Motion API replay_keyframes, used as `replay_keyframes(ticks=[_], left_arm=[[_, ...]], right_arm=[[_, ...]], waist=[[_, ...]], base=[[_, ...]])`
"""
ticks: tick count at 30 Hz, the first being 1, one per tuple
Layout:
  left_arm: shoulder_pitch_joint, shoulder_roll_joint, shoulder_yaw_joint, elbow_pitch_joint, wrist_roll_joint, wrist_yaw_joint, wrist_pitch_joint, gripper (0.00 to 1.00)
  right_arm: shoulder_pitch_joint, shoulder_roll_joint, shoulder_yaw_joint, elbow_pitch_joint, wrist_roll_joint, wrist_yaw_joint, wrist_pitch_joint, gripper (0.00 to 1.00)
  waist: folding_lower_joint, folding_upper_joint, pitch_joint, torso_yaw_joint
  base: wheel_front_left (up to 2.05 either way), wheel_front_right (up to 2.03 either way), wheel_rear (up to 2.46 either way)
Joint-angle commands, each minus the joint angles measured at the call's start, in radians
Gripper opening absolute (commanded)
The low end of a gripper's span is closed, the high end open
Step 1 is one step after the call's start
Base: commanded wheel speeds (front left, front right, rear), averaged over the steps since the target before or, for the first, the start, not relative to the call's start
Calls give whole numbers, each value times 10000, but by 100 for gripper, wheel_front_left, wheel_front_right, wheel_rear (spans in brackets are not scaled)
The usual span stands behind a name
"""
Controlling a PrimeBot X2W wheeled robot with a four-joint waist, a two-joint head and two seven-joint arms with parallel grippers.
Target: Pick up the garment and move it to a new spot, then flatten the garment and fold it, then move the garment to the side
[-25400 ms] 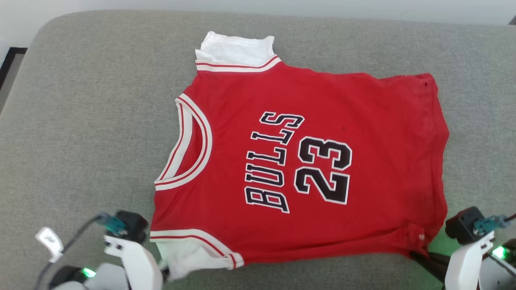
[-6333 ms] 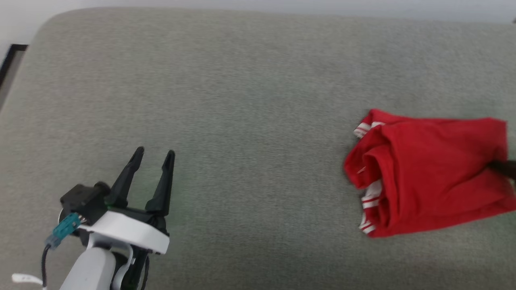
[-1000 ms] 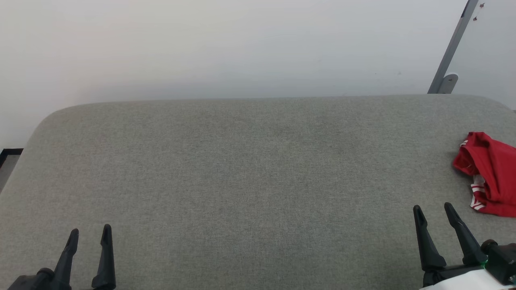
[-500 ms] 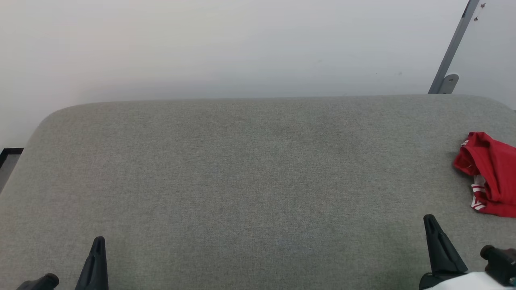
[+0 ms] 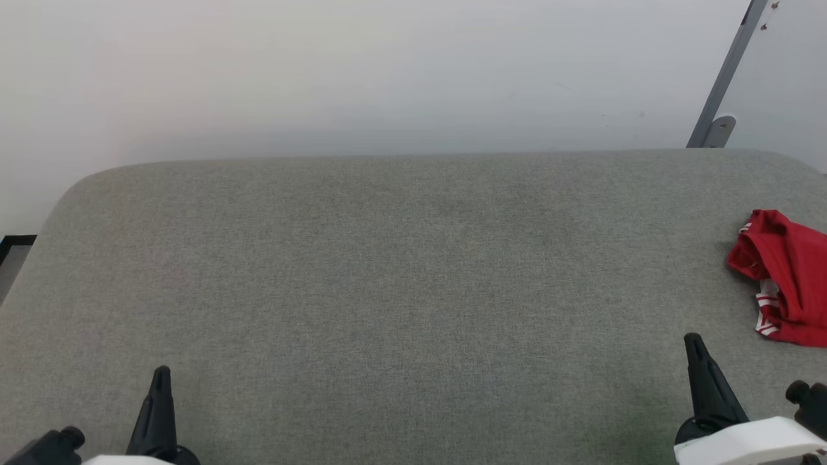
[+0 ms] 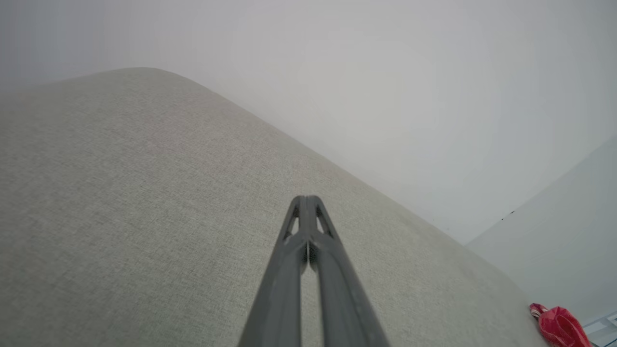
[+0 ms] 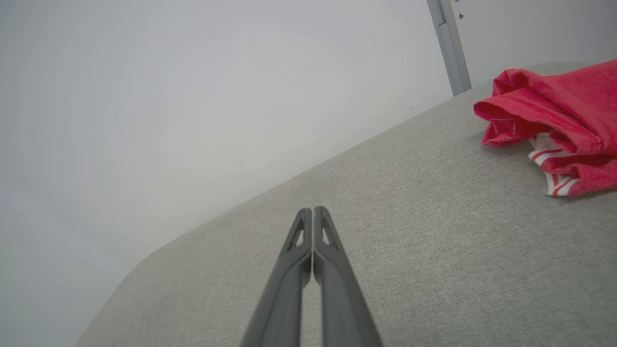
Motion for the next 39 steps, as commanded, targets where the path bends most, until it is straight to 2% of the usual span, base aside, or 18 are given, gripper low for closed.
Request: replay_keyframes(ticks=[1, 39], left_arm=[[-344, 28, 75, -78, -368, -11, 97, 0], [-1327, -485, 230, 381, -4557, -28, 1387, 0]], right_arm=[[-314, -1, -55, -113, 366, 2, 105, 0], [-1111, 503, -540, 343, 4624, 1, 1369, 0]], waist=[[0, -1, 5, -1], [0, -1, 152, -30]], base=[[0, 0, 0], [0, 0, 0]])
